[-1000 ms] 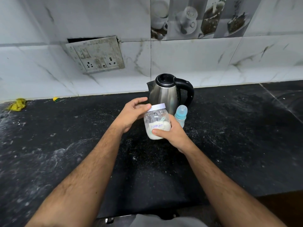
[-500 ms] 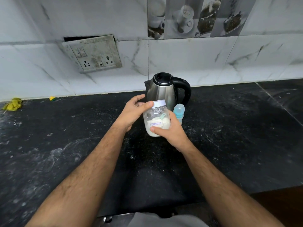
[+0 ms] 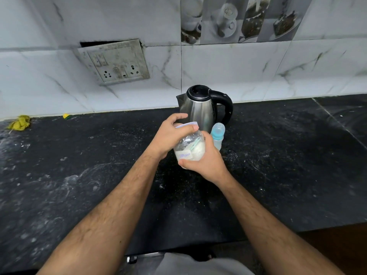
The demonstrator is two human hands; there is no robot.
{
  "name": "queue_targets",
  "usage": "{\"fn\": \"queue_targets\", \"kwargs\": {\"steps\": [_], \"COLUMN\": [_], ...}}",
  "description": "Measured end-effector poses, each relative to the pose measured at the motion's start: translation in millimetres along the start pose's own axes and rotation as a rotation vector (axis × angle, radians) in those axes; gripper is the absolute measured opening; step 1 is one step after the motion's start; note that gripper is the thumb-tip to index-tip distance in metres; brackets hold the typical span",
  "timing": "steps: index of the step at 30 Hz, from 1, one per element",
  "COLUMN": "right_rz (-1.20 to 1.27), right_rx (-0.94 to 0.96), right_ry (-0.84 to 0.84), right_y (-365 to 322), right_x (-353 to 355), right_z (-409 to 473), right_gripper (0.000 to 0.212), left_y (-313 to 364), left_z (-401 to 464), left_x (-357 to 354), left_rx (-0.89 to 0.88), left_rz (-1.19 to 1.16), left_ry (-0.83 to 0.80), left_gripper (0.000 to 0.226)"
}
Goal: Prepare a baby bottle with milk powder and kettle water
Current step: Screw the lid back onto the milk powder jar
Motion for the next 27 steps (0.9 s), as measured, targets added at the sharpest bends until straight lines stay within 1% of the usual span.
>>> {"fn": "queue_targets", "kwargs": {"steps": [4,9,11,13,15,16,18,19,22,24,27], "right_rz": [0.134,0.220,0.235,0.228,0.231,0.234,0.233,0.236,0.220,0.193,0.119], "right_rx": [-0.004,0.015,0.028,0.039,0.019,-0.002,-0.028,-0.032,-0.045,-0.048,-0.074], "right_ry": [-0.028,-0.069,-0.100,-0.116,-0.124,-0.129,-0.118,-0.112,-0.123,-0.150,-0.232], "right_y": [3.2,1.0,0.6,2.9,10.2,15.4,24.2,28.1,40.5,46.7,59.5], "right_x": [-6.7,-11.8,-15.2,-17.8,-21.7,-24.3,-27.2,-28.0,-29.3,-30.1,-32.8], "right_z": [-2.9,-4.3,-4.7,-5.9,-7.6,-8.9,-11.4,-12.2,-12.3,-11.7,-10.0], "right_gripper": [0.098,0.090,0.080,0.075,0.079,0.085,0.098,0.101,0.099,0.096,0.096], "left_y": [1.1,-1.1,-4.2,-10.4,-19.1,-24.5,-37.1,-45.5,-77.0,-94.7,-110.9], "left_z": [-2.3,-5.6,-6.2,-6.8,-8.7,-10.1,-14.5,-17.8,-26.4,-31.8,-32.7], "left_x": [-2.4,-1.3,0.4,2.2,3.5,4.0,5.4,5.8,5.5,4.0,2.6], "left_rx": [-0.012,-0.031,-0.029,-0.014,0.019,0.045,0.117,0.164,0.260,0.299,0.315], "left_rz": [0.024,-0.020,-0.008,0.028,0.002,-0.029,-0.087,-0.107,-0.079,-0.059,-0.082], "left_ry": [-0.008,-0.033,-0.014,-0.013,-0.039,-0.047,-0.044,-0.046,-0.096,-0.131,-0.128], "left_gripper": [0.055,0.046,0.047,0.058,0.075,0.077,0.064,0.059,0.069,0.065,0.053]}}
Point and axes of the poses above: each hand's wrist, its own z-axis towards the middle knuckle, its own x-axis out of the back of the hand, y = z × x, the point moved 8 cm from there along z, towards the middle knuckle, and after that the axes turned 8 degrees about x, right-handed, at the moved point
